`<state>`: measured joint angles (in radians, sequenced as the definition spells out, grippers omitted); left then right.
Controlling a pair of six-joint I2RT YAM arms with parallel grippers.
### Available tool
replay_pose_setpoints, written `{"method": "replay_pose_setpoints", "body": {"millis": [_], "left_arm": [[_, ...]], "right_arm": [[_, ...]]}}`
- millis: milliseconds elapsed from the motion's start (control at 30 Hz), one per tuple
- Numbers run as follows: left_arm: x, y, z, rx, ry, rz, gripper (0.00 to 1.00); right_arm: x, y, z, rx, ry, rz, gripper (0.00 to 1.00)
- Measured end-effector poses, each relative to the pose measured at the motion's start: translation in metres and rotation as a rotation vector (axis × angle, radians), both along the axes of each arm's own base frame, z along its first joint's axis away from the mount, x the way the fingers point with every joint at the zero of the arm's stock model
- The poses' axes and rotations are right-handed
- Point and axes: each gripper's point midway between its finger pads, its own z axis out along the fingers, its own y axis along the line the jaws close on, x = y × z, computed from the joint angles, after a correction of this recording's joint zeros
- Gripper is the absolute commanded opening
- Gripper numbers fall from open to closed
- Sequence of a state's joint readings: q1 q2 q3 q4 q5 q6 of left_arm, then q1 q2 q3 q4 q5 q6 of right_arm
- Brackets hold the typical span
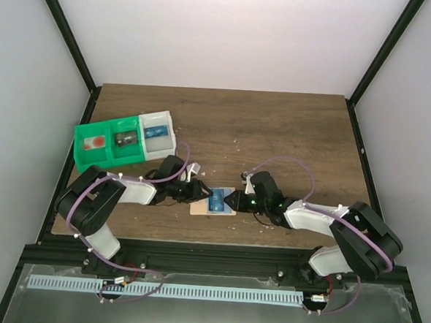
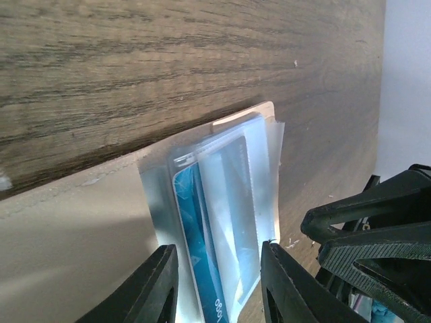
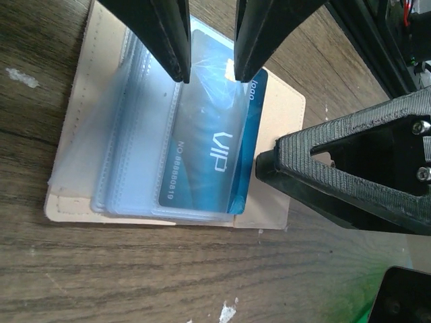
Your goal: Take the credit cards out of the card holder
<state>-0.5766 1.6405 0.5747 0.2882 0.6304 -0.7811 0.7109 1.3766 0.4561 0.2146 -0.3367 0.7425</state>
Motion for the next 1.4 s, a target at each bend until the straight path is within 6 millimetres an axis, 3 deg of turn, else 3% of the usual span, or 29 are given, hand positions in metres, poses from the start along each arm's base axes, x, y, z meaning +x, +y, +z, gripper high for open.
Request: {"method": "replay_pose_setpoints", "body": {"millis": [267,467,667,900,1400], "left_arm": [[0.0,0.0,-0.01,0.021,0.01,-0.011,0.37],[0.001,-0.002,-0.013,0.012,0.008,-0.018,0.21],[-0.004,-0.008,-0.016,-0.02,0.03,-0.035,0.16],[-0.005,-0.013,-0.008,-0.072,0.031,-0.046,0.0],[-0.008,-0.017,-0.001,-0.111,0.033,-0.066,0.0]], "right_arm": [[-0.001,-0.001,-0.015,-0.026,0.031,0.001,0.2],[-0.003,-0.002,-0.017,-0.024,0.027,0.002,0.19],[-0.014,-0.01,-0.031,-0.045,0.054,0.0,0.19],[-0.017,-0.014,-0.032,-0.038,0.055,-0.013,0.19],[-0.015,-0.017,-0.033,-0.049,0.044,-0.029,0.19]]}}
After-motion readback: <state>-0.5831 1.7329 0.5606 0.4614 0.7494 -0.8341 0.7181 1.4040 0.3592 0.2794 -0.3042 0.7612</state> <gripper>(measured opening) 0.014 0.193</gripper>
